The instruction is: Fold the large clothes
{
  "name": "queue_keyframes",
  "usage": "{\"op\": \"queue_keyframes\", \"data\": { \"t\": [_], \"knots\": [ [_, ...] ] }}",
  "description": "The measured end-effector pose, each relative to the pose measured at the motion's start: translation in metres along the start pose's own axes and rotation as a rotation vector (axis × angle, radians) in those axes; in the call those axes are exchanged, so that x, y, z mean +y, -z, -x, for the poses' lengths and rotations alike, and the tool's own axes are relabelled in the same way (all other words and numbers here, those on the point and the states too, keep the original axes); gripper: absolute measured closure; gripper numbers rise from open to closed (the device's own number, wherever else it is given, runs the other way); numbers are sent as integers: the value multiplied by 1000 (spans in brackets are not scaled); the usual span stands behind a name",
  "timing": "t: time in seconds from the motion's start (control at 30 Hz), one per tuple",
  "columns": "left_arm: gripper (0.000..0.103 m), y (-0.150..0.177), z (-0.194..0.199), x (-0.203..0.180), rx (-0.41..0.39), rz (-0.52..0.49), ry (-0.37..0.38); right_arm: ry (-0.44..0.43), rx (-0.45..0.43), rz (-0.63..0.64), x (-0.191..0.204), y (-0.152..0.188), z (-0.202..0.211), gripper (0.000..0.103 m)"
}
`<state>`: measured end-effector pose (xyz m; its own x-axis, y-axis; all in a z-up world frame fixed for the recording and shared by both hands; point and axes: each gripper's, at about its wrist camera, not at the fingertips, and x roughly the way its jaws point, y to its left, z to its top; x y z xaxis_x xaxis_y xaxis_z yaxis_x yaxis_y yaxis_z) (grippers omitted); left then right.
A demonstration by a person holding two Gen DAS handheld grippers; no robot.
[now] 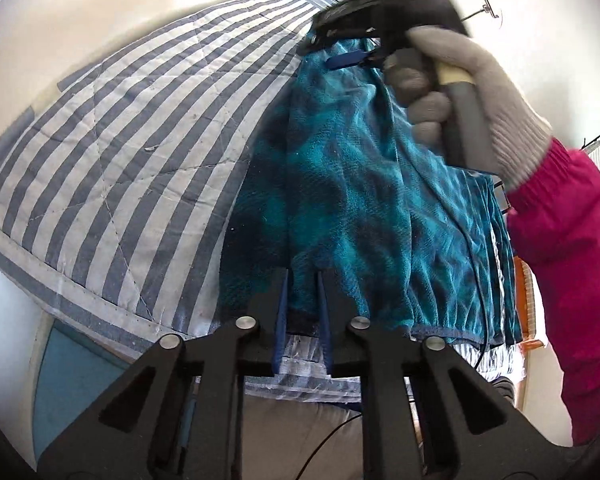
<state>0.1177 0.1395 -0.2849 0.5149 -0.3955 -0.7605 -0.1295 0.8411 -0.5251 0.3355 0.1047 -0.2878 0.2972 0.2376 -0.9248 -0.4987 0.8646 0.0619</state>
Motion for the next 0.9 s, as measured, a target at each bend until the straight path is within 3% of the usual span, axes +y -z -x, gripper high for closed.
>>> {"op": "queue_keyframes", "data": {
  "t": [0.07, 0.23, 0.37, 0.53, 0.6, 0.7, 0.77, 0.9],
  "knots": [
    [96, 1, 0, -1, -6, -11, -15, 62, 10, 28, 2, 3, -9, 90],
    [98, 5, 11, 1, -41, -20, -54, 15, -16, -17, -10, -2, -5, 99],
    [98, 6, 21, 7, -86, -8, -108, -8, -56, -22, -13, -15, 0, 99],
    [98, 3, 12, 15, -53, 10, -125, -50, -64, -24, -13, -27, -18, 98],
    [87, 2, 7, 24, -31, 60, -131, -55, -80, 8, -15, -29, -23, 92],
    [68, 1, 15, 32, -63, 105, -113, -120, -148, -15, -28, -19, 0, 79],
    [61, -1, 18, 35, -82, 120, -82, -184, -203, -42, -45, -3, 22, 79],
    [60, -5, 6, 44, -42, 181, -22, -225, -217, -55, -74, 33, 34, 78]
  ]
}}
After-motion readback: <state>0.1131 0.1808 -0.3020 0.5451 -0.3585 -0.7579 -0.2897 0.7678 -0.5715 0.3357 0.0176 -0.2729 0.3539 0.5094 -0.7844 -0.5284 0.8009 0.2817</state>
